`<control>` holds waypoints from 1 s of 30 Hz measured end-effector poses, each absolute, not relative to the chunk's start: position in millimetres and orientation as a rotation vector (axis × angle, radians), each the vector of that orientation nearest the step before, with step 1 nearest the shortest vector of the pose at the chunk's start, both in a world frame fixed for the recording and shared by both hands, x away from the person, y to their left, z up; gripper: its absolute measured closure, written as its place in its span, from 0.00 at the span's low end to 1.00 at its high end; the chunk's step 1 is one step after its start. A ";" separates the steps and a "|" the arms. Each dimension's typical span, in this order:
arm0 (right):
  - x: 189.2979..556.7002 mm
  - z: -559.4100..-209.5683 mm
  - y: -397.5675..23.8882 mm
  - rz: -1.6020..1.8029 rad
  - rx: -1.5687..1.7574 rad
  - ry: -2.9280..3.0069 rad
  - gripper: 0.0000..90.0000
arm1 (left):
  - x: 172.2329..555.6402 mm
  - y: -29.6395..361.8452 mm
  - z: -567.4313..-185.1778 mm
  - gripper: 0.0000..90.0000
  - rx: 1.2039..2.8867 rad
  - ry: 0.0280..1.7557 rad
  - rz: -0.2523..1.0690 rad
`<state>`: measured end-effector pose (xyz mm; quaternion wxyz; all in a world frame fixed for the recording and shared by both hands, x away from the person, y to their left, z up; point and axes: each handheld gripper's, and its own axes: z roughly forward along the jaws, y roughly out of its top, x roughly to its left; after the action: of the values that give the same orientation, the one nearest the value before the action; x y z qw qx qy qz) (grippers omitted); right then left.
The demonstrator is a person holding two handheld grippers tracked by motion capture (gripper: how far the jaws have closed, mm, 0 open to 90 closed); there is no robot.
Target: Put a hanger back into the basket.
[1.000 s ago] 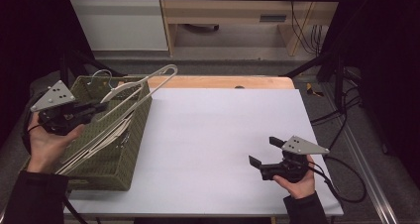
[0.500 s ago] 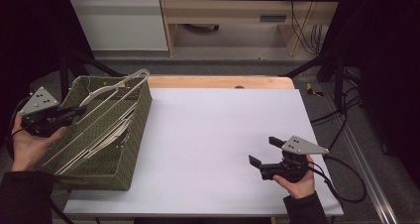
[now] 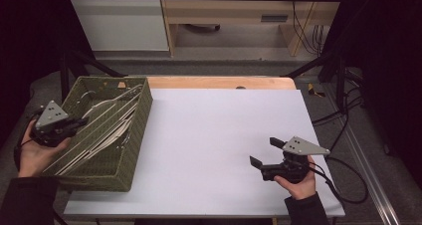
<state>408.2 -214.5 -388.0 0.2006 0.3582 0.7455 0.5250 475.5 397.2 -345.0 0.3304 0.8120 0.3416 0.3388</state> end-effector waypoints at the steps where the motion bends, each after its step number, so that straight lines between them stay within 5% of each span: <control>1: 408.2 -388.0 -214.6 1.467 1.001 2.083 0.08 | 476.4 396.0 -350.4 0.96 2.130 0.900 0.876; 16: 408.5 -389.1 -212.8 1.464 1.007 2.085 0.08 | 483.8 390.6 -393.3 0.85 2.259 1.033 0.615; 30: 406.7 -386.1 -215.6 1.487 1.001 2.069 0.08 | 462.4 374.8 -349.4 0.35 1.926 0.967 0.624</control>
<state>406.7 -215.6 -386.1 0.2009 0.3582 0.7404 0.5321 462.4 374.8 -349.4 0.4341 0.7733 0.3884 0.2504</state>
